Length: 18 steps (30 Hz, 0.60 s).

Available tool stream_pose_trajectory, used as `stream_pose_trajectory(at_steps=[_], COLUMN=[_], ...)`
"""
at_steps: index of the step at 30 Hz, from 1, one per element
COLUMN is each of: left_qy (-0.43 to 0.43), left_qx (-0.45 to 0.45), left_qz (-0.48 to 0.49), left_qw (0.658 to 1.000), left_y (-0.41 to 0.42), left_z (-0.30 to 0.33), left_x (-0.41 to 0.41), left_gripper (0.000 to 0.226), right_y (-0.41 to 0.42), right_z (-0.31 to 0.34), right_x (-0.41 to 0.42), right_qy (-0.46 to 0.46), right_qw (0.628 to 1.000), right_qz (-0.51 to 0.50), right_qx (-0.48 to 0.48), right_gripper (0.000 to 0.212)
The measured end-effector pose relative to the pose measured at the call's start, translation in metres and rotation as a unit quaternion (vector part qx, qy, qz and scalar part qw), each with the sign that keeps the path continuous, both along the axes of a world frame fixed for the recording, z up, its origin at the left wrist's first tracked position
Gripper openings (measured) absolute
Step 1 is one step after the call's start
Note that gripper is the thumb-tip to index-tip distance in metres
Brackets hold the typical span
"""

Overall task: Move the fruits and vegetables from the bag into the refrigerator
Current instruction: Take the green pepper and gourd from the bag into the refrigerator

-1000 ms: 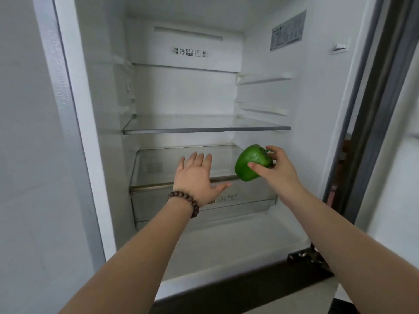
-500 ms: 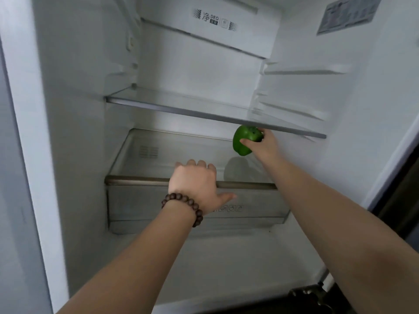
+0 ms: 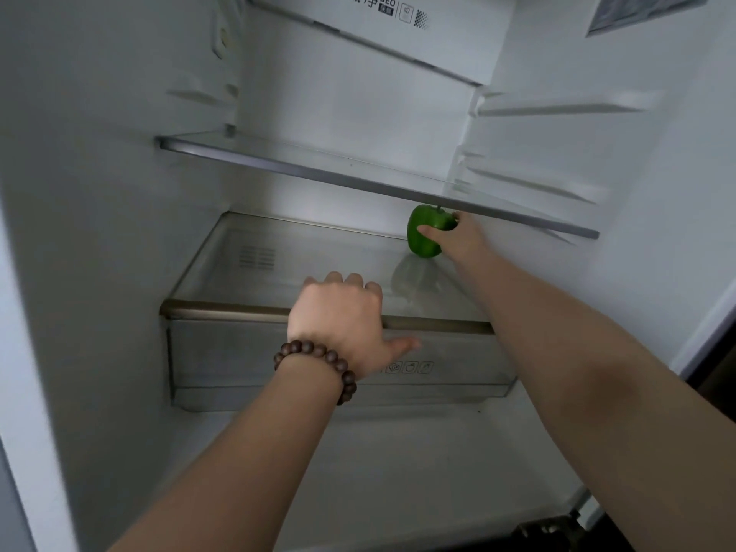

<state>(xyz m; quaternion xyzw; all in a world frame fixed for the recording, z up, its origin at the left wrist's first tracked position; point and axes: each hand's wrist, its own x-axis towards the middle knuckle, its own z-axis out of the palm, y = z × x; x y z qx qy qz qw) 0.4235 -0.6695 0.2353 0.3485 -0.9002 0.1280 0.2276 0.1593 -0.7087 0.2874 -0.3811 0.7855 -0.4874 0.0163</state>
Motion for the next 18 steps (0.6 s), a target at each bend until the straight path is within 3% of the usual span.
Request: stream_pose_trajectory(at_steps=[8,13,18], left_qy=[-0.007,-0.014,-0.023], left_qx=[0.007,0.029,0.04], left_qz=[-0.003,-0.007,-0.016], left_qw=[1.0,0.999,0.999], left_y=[0.001,0.002,0.003], left_z=[0.002,0.003,0.001], left_x=[0.002,0.004,0.005], left_gripper=[0.077,0.08,0.078], right_y=[0.03,0.06,0.103], right_z=[-0.005,0.006,0.005], right_x=[0.018,0.043,0.082], right_qy=[-0.011,-0.013,0.045], right_qw=[1.0,1.0,0.999], right_qz=[0.013,-0.012,-0.008], right_qx=[-0.005,0.002,0.003], right_gripper=[0.104,0.092,0.078])
